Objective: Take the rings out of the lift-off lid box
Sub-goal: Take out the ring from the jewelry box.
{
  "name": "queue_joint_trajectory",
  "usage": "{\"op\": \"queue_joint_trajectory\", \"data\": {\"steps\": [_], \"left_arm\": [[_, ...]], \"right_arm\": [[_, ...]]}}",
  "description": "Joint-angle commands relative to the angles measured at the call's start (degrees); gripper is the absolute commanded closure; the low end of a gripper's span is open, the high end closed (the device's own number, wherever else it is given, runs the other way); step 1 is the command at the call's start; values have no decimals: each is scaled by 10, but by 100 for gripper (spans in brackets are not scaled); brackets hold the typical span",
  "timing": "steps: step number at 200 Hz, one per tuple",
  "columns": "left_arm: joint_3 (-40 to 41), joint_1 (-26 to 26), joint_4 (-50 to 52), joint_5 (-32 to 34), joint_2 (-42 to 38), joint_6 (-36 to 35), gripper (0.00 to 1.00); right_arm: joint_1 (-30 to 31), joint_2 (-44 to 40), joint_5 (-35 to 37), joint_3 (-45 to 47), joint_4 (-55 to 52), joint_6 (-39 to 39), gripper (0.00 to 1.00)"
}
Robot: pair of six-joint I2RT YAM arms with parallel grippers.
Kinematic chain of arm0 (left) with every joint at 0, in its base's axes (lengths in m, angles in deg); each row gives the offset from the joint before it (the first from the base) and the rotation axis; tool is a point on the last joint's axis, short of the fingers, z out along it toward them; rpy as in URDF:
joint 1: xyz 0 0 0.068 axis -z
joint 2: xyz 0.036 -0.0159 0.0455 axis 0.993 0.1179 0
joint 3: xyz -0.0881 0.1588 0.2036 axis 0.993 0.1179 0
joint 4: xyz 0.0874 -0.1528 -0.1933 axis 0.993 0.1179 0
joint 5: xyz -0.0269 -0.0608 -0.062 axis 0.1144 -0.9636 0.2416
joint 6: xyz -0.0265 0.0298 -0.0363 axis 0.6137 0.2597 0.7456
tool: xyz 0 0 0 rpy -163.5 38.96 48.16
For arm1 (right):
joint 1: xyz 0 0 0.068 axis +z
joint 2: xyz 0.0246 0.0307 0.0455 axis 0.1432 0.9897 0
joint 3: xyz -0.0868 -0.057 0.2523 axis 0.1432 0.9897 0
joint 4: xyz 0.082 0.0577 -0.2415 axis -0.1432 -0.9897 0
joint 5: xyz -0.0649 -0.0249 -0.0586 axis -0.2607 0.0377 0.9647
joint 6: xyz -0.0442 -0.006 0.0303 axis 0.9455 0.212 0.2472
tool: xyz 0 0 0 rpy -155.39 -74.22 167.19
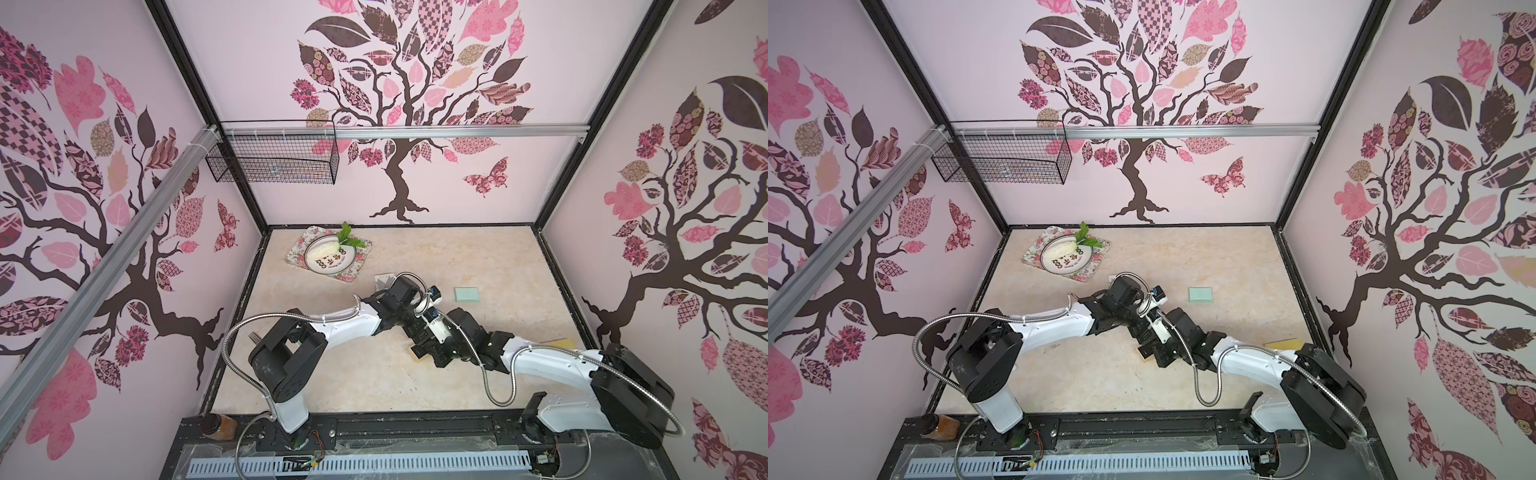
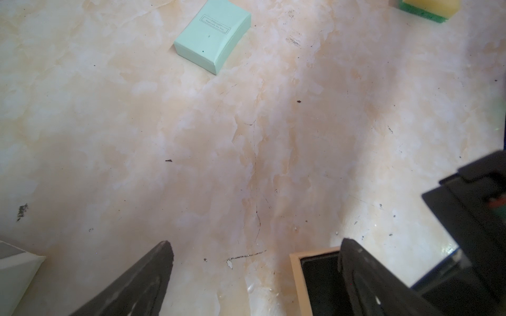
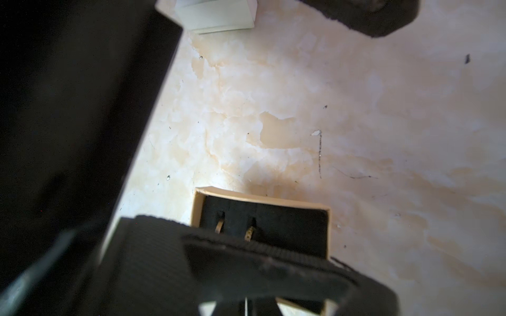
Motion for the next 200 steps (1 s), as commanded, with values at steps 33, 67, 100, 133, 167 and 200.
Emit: {"op": "queue_joint_trajectory", "data": {"steps": [33, 67, 100, 133, 167, 200], "left_arm": [[37, -19, 3, 8, -24, 7, 2], [43, -20, 13, 13, -19, 4, 2], [47, -21, 15, 3, -11, 4, 2], [50, -20, 17, 0, -3, 3, 3], [53, -21, 30, -1, 0, -3, 3], [55, -21, 40, -5, 1, -7, 3]], "right_arm": [[4, -5, 20, -13, -13, 9, 100], [4, -4, 20, -14, -12, 9, 100], [4, -1, 18, -16, -13, 10, 100], [5, 4, 21, -18, -15, 11, 100], [4, 7, 26, -17, -15, 12, 100], [4, 15, 27, -18, -12, 10, 100]]}}
